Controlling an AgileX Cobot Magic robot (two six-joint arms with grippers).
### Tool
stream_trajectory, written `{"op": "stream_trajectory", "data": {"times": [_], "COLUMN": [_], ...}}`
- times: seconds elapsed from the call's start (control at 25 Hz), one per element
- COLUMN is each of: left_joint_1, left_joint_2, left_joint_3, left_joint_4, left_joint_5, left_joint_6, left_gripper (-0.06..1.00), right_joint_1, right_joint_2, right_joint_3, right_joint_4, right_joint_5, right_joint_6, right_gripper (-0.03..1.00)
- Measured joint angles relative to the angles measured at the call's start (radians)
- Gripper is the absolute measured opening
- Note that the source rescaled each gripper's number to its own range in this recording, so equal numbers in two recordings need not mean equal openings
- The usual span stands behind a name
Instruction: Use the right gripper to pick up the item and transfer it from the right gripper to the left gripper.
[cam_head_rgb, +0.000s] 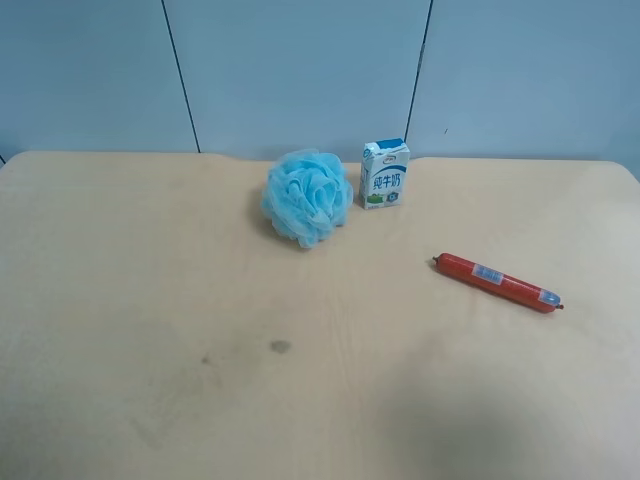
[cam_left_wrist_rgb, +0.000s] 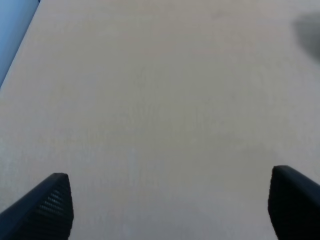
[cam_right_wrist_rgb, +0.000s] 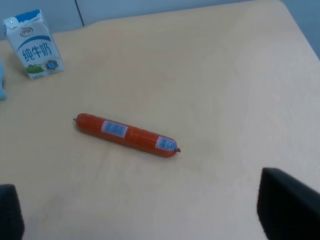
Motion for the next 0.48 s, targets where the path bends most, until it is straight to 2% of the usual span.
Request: {"op": "stream_trajectory", "data": {"times": [0.48], "left_joint_1": [0.0], "left_joint_2": [0.0], "left_joint_3": [0.0], "left_joint_4": [0.0], "left_joint_5": [0.0], "left_joint_6": [0.0], "left_gripper": [1.0], "right_joint_1": [0.0], "right_joint_2": [0.0], "right_joint_3": [0.0], "right_joint_4": [0.001], "right_joint_5": [0.0], "right_joint_6": [0.0], "right_gripper": [1.0]}}
